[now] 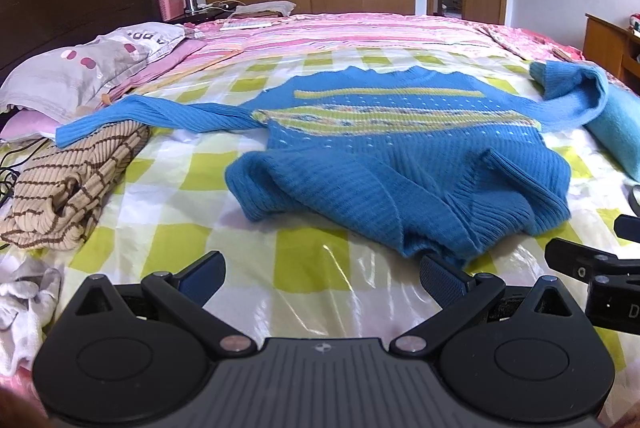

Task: Fold small clothes
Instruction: 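Move both grippers down toward the hem of the blue sweater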

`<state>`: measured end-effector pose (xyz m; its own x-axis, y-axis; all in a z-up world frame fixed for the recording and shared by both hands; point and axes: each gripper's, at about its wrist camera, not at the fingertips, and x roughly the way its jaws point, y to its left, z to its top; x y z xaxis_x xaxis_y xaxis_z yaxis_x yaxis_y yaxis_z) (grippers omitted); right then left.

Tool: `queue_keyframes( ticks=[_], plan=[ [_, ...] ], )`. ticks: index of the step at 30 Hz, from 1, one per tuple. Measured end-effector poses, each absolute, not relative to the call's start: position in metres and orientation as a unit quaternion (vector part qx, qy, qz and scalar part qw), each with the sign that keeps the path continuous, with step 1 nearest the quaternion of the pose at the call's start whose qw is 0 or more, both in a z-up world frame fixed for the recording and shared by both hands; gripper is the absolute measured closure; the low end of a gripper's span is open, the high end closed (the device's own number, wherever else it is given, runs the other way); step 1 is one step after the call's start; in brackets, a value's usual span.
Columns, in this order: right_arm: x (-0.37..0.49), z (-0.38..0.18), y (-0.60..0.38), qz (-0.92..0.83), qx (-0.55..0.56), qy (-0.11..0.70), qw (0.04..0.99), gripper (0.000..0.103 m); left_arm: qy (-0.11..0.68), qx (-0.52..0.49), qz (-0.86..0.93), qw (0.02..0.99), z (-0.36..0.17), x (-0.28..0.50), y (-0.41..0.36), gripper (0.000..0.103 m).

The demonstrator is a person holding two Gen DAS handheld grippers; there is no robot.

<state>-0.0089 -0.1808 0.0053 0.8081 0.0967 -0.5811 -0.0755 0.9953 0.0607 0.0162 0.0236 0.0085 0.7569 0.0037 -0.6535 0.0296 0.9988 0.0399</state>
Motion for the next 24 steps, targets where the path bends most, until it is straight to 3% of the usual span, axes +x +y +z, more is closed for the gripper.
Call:
queue_keyframes(
  ticks=[13, 24],
  plan=[
    [0.005, 0.009, -0.169, 0.063, 0.011, 0.307, 0.950, 0.017, 0.357, 0.011, -0.013, 0.934, 0.009, 0.024, 0.031, 0.000],
    [0.024, 0.022, -0.170, 0.078, 0.005, 0.297, 0.952, 0.030, 0.343, 0.012, -0.007, 0.939, 0.021, 0.035, 0.051, 0.000]
  ],
)
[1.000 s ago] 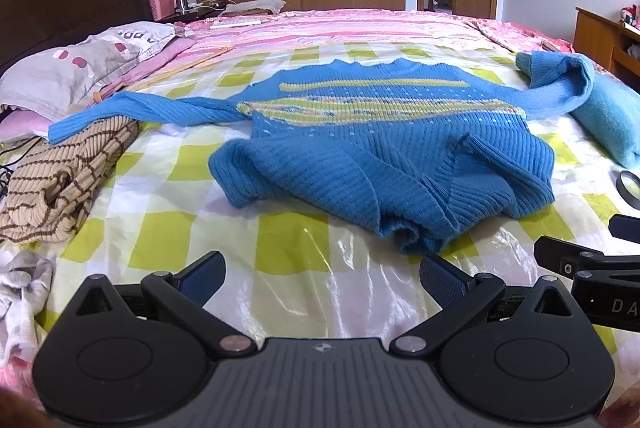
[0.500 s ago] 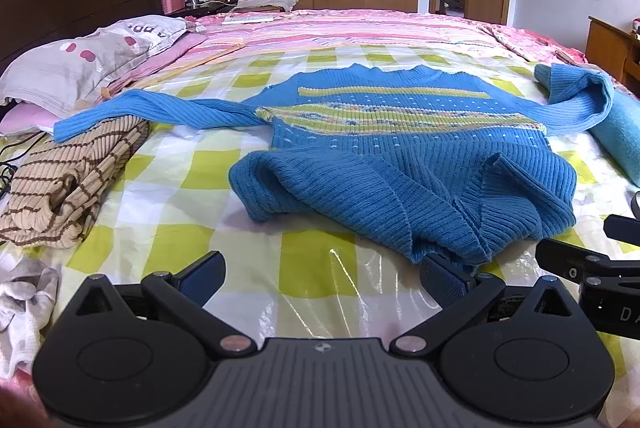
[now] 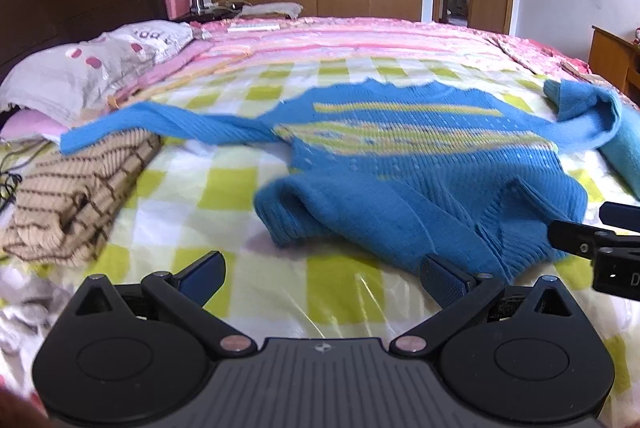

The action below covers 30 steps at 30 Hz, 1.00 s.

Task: Fold small clothes
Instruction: 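Move both grippers down toward the hem of the blue sweater, then close the right gripper on the sweater hem while the left gripper grasps the hem too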

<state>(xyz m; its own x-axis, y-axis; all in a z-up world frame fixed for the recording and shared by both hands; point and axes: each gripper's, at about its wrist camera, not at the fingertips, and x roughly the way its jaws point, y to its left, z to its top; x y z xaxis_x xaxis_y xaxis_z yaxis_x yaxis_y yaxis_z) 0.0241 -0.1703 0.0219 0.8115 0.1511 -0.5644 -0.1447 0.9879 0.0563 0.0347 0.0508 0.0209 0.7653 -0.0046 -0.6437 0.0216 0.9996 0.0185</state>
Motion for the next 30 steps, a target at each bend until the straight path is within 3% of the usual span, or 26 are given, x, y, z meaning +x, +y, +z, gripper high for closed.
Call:
queue_keyframes(
  ticks=[10, 14, 16, 21, 24, 30],
  plan=[
    [0.068, 0.019, -0.175, 0.078, -0.022, 0.305, 0.949, 0.041, 0.318, 0.024, -0.021, 0.948, 0.026, 0.087, 0.068, 0.000],
    [0.084, 0.009, -0.175, 0.093, -0.028, 0.329, 0.939, 0.055, 0.329, 0.042, -0.027, 0.943, 0.017, 0.110, 0.063, 0.003],
    [0.089, 0.005, -0.176, 0.095, -0.031, 0.340, 0.935, 0.061, 0.335, 0.046, -0.028, 0.941, 0.013, 0.121, 0.064, 0.007],
    [0.101, -0.001, -0.184, 0.106, -0.011, 0.368, 0.924, 0.082, 0.369, 0.043, -0.041, 0.927, 0.004, 0.146, 0.071, 0.039],
    [0.101, -0.001, -0.185, 0.117, -0.006, 0.374, 0.920, 0.085, 0.385, 0.047, -0.052, 0.920, -0.001, 0.154, 0.072, 0.053],
    [0.107, 0.004, -0.183, 0.136, -0.018, 0.373, 0.917, 0.081, 0.398, 0.043, -0.069, 0.914, -0.004, 0.163, 0.074, 0.061]
  ],
)
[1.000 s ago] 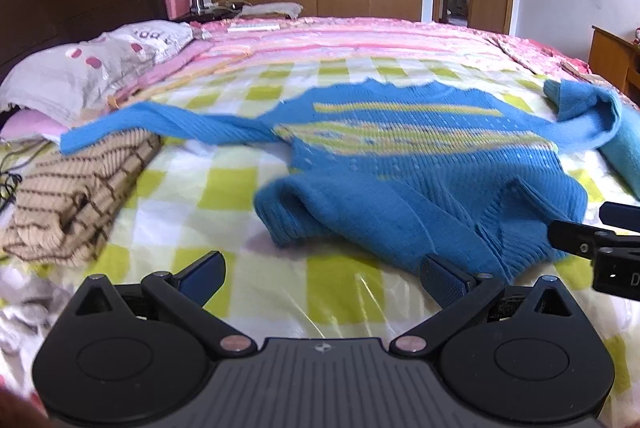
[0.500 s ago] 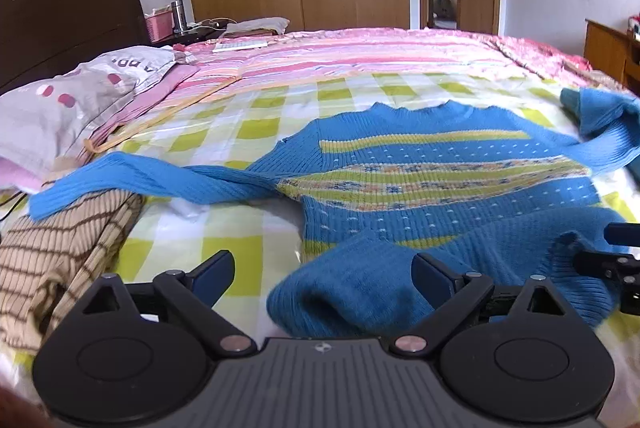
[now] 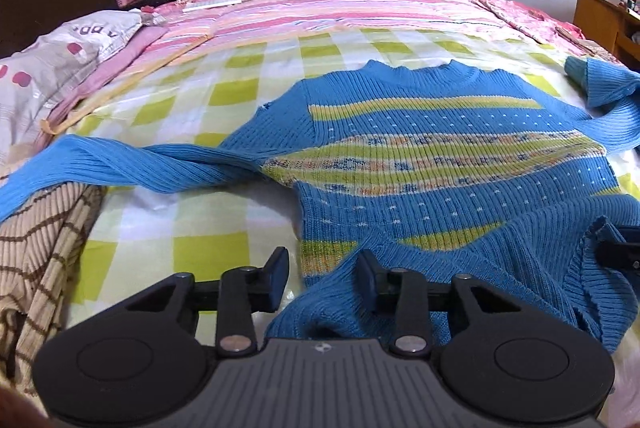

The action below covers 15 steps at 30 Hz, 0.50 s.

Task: Fold small clothes
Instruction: 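Close the right gripper on the sweater hem while the left gripper grasps the hem too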

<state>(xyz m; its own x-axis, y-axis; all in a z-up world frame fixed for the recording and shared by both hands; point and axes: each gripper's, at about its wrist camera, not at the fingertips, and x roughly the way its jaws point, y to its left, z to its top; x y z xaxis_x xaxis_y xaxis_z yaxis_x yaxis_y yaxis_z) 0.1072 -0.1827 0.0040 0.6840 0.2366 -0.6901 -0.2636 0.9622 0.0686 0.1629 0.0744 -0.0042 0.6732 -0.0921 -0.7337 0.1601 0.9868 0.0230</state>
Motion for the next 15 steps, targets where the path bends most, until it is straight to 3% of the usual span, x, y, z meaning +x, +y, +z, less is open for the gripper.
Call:
queue_keyframes(
  ticks=[7, 9, 11, 15],
  plan=[
    [0.119, -0.004, -0.175, 0.153, -0.037, 0.386, 0.909, 0.080, 0.412, 0.064, -0.088, 0.905, -0.009, 0.169, 0.071, 0.061],
    [0.118, -0.002, -0.176, 0.159, -0.028, 0.390, 0.907, 0.091, 0.415, 0.052, -0.098, 0.903, -0.005, 0.167, 0.074, 0.067],
    [0.114, 0.001, -0.178, 0.161, -0.021, 0.390, 0.906, 0.096, 0.419, 0.041, -0.110, 0.901, -0.002, 0.163, 0.078, 0.071],
    [0.104, 0.011, -0.184, 0.167, -0.004, 0.386, 0.907, 0.097, 0.407, 0.047, -0.126, 0.903, 0.003, 0.156, 0.080, 0.073]
  ],
)
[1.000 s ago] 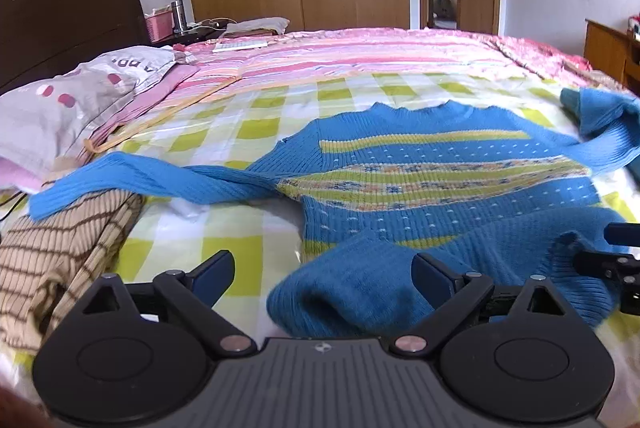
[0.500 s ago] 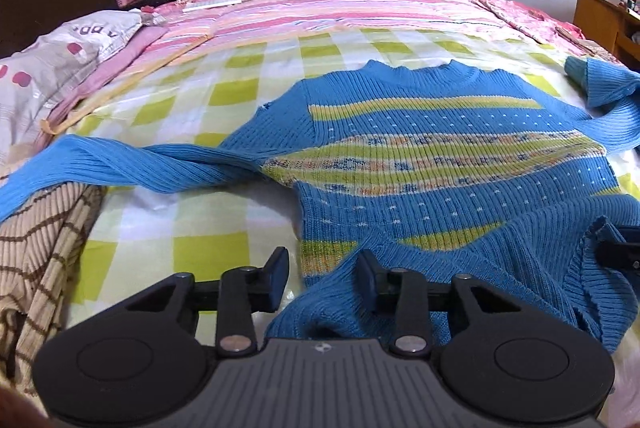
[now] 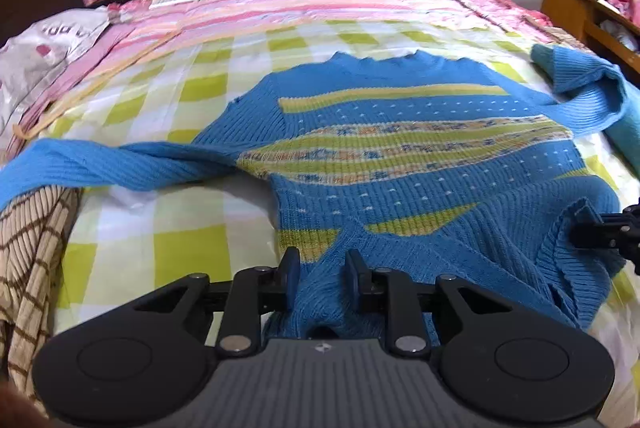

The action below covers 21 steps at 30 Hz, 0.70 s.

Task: Fold small clothes
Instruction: 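Close the right gripper on the sweater hem while the left gripper grasps the hem too, then pull the hem with both grippers to straighten the sweater body, then release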

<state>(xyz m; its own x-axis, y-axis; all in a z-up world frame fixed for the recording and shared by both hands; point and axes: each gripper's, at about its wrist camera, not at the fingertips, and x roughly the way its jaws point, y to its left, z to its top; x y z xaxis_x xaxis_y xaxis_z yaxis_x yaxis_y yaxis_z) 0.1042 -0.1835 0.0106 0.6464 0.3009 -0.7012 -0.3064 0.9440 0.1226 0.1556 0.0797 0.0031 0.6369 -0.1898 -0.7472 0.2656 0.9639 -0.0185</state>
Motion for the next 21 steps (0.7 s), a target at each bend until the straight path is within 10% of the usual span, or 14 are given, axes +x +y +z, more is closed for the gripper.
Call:
queue_keyframes(
  ticks=[10, 21],
  plan=[
    [0.087, 0.021, -0.186, 0.184, 0.018, 0.381, 0.906, 0.097, 0.422, 0.093, -0.157, 0.888, -0.005, 0.168, 0.072, 0.068],
    [0.052, 0.043, -0.195, 0.204, 0.028, 0.368, 0.907, 0.097, 0.420, 0.052, -0.193, 0.885, 0.012, 0.128, 0.089, 0.090]
  ],
)
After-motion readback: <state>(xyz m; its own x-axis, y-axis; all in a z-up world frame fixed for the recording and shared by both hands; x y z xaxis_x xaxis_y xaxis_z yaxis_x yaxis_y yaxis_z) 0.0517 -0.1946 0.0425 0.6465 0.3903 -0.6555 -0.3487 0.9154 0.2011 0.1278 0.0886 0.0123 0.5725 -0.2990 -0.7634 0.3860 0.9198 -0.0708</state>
